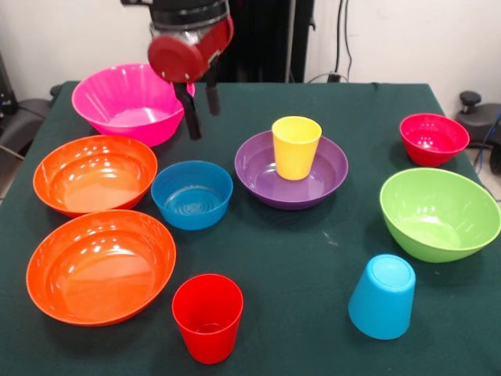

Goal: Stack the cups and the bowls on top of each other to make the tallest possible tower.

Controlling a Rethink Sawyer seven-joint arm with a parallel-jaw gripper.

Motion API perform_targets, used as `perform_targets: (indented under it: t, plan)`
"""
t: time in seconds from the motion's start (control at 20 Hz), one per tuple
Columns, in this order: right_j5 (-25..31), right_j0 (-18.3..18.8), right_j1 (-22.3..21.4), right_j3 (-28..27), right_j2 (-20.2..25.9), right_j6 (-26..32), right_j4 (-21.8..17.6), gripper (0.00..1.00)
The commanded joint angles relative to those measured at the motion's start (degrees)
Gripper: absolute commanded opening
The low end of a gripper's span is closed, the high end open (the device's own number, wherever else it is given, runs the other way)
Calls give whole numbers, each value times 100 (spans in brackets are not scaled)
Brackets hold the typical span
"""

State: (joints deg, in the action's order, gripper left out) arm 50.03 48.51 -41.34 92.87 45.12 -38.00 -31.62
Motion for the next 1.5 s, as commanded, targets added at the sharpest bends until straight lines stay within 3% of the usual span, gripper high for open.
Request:
perform_targets:
  t: [0.05, 0.2, 0.4, 0.7, 1.0, 1.15, 1.5]
  plan:
    - [-974, -297, -651, 718, -1122, -3160, 572, 100]
    - [-1326, -274, -689, 856, -1389, -3625, 708, 100]
    - [-1517, -254, -792, 917, -1562, -3813, 590, 100]
    - [-534, -657, -819, 732, -2354, -4832, 461, 100]
    - [-738, -913, -777, 798, -2949, -5803, 585, 100]
    - [-927, -867, -768, 1079, -2939, -5922, 836, 100]
    - [-1178, -1023, -916, 1410, -2979, -6216, 959, 100]
